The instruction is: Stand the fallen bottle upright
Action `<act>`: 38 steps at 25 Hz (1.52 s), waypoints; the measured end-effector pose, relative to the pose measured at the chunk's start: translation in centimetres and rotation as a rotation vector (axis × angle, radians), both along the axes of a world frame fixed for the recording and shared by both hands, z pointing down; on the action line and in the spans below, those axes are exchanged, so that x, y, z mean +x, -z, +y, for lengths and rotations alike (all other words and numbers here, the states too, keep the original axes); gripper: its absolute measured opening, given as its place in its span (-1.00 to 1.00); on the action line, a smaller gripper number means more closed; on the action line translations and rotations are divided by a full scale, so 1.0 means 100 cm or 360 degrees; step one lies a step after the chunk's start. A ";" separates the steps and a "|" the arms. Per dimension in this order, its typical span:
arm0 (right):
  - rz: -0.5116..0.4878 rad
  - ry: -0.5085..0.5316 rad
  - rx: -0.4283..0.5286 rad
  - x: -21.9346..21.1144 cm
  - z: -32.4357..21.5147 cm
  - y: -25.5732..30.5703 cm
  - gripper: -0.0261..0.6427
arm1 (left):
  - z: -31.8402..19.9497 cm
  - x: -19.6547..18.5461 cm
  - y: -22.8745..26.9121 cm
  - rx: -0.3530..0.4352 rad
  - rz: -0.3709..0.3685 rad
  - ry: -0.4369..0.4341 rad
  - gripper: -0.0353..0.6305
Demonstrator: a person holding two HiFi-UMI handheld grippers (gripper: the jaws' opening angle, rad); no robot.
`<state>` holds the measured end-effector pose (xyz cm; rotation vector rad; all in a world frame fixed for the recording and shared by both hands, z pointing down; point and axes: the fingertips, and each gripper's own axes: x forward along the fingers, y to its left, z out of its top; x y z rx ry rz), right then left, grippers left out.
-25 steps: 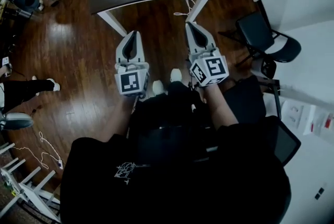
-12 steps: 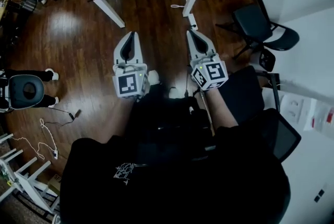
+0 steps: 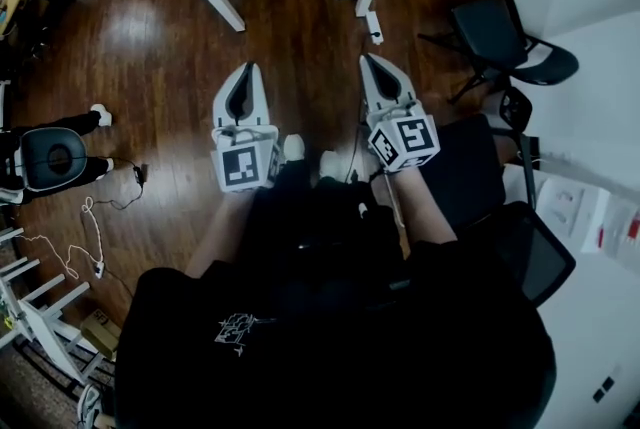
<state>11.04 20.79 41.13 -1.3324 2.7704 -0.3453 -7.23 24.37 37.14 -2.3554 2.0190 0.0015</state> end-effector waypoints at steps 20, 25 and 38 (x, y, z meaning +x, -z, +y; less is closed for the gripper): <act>0.0027 -0.0003 0.0063 -0.050 0.016 0.026 -0.90 | 0.002 -0.010 0.001 0.0023 0.0032 -0.0121 -0.91; 0.0032 -0.0030 0.0068 -0.047 0.016 0.026 -0.90 | 0.003 -0.007 0.000 0.0023 0.0041 -0.0135 -0.91; 0.0045 -0.0012 0.0083 -0.052 0.014 0.029 -0.90 | 0.003 -0.011 0.005 0.0031 0.0051 -0.0117 -0.91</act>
